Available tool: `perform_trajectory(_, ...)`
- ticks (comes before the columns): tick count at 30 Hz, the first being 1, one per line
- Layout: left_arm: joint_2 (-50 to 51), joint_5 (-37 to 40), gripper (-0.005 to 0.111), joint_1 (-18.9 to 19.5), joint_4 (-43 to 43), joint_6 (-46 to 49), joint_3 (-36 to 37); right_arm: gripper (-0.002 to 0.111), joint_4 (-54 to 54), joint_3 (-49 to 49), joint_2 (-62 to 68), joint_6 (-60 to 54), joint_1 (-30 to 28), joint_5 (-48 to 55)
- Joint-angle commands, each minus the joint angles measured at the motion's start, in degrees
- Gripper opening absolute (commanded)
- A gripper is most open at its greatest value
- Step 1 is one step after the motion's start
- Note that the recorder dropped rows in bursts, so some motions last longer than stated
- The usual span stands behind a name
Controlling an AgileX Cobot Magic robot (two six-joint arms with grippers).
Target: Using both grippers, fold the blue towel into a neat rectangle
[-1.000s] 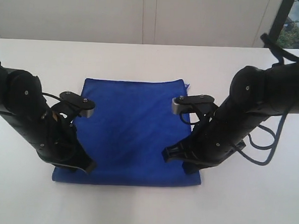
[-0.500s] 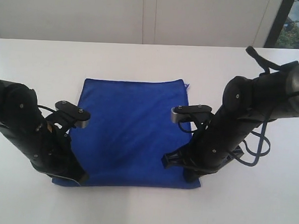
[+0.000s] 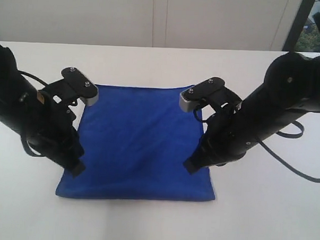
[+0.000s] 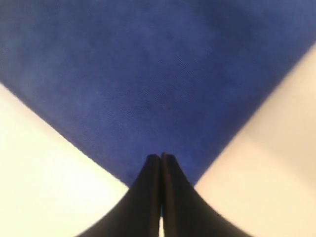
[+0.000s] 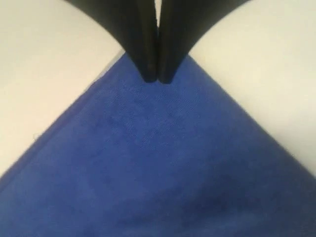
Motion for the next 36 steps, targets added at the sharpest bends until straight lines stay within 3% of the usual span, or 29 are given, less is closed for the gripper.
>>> perform_trajectory(1,-1.4,7.43,0.0,-0.38,-0.39,15.2,-0.29,0.0,-0.3,0.24,-1.06,-13.63,-0.02,6.07)
perform_trajectory(6,0.05,10.35,0.0,-0.38,-0.34,23.4,-0.29,0.015,-0.3,1.87,-1.06,-20.07,-0.02,6.52)
perform_trajectory(9,0.56,10.59,0.0,-0.38,-0.34,23.54,-0.29,0.027,-0.3,2.98,-1.06,-23.88,-0.02,6.28)
perform_trajectory(12,1.3,9.81,0.008,-0.38,-0.34,24.07,-0.29,0.034,-0.3,4.12,-1.06,-27.29,-0.02,5.32)
perform_trajectory(16,2.79,10.07,0.032,-0.38,-0.25,24.07,-0.29,0.035,-0.3,5.42,-0.83,-28.59,-0.02,2.16)
perform_trajectory(20,4.6,10.26,0.045,-0.38,-0.2,24.07,-0.15,0.035,-0.3,7.22,-0.45,-30.67,-0.02,0.12)
perform_trajectory(36,10.99,7.41,0.046,-0.38,1.37,27.45,-0.15,0.035,4.08,8.26,0.97,-37.61,-0.02,-4.83)
